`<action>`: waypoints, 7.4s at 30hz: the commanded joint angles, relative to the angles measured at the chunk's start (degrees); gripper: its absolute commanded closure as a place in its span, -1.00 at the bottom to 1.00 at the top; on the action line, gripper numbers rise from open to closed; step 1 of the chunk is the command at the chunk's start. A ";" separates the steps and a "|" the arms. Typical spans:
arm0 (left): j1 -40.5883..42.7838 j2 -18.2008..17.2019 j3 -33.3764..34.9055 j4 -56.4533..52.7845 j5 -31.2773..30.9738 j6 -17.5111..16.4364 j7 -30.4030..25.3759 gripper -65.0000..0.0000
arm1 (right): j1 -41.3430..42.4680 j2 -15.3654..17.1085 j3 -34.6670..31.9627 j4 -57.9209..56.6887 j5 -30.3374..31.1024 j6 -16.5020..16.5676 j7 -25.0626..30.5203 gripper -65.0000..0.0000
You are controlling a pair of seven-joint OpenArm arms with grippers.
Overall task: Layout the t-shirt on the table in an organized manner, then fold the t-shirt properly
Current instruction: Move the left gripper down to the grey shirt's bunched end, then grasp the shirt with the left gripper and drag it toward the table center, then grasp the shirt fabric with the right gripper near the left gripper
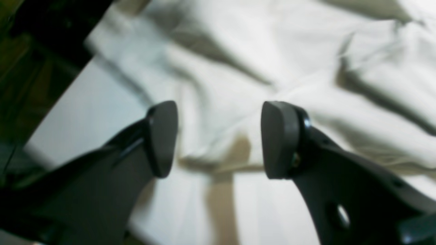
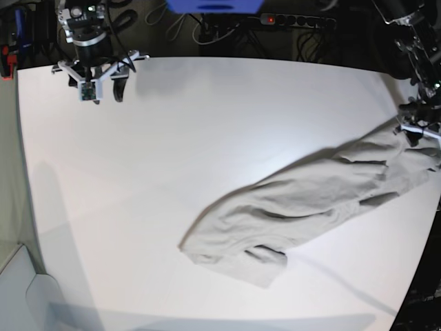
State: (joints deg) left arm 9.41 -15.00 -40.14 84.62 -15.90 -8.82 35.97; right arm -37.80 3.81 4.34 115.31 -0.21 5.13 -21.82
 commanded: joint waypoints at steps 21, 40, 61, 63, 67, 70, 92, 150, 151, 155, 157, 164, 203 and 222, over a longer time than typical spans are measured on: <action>-1.81 -1.65 2.03 -7.21 -0.41 -0.10 -4.36 -0.15 | 0.13 1.07 0.19 1.05 0.08 0.28 -0.73 0.13; -0.66 -1.21 1.94 1.84 -0.93 -0.10 -0.14 0.98 | 1.01 0.80 0.28 1.13 0.08 0.28 -0.55 0.14; -5.76 4.59 25.15 31.12 -0.93 -0.10 5.92 0.98 | 16.48 0.71 0.19 1.22 -0.01 0.28 -7.58 0.66; -6.82 5.82 27.52 31.21 -0.93 -0.10 5.92 0.98 | 16.22 0.71 0.28 1.22 -0.01 0.28 -7.58 0.66; -10.95 8.02 34.47 31.29 -0.93 -0.10 5.92 0.98 | 15.87 0.71 0.36 1.22 -0.01 0.28 -7.67 0.66; -14.29 8.46 40.01 31.38 -0.93 -0.10 5.92 0.98 | 13.85 0.63 0.36 1.22 -0.01 0.28 -7.67 0.66; -12.44 17.95 71.57 26.37 11.37 -0.02 5.92 0.15 | 10.68 3.09 18.83 1.13 -0.01 5.91 -7.67 0.52; 14.81 11.09 26.82 27.78 11.46 0.51 5.84 -1.00 | 64.13 -12.81 -35.77 -48.36 -15.48 16.19 -9.78 0.20; 14.81 11.00 26.82 27.78 11.46 0.51 5.84 -1.00 | 64.75 -12.81 -36.38 -51.17 -15.48 14.08 -8.20 0.20; 15.07 10.83 26.82 27.78 11.64 0.51 5.84 -1.00 | 66.33 -12.81 -37.53 -55.31 -15.22 11.36 -4.42 0.20; 14.99 10.74 26.82 27.51 11.64 0.51 5.84 -1.00 | 66.50 -12.81 -37.53 -55.31 -15.22 10.48 -3.98 0.20; 14.90 10.65 26.82 27.25 11.55 0.51 5.84 -1.00 | 67.03 -12.81 -37.53 -54.95 -12.58 9.69 -3.10 0.20; 14.72 10.48 26.82 27.34 11.90 0.25 5.92 -1.00 | 67.56 -12.81 -39.90 -70.69 -2.03 0.54 6.40 1.00; 13.32 10.48 26.73 27.25 11.90 0.42 5.92 -1.00 | 61.93 -9.13 -35.77 -29.81 -2.21 0.63 -9.25 0.98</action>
State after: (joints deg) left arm 23.14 -4.27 -13.23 110.98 -3.88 -8.60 43.13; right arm 22.81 -4.99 -31.59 84.47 -2.15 6.13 -32.38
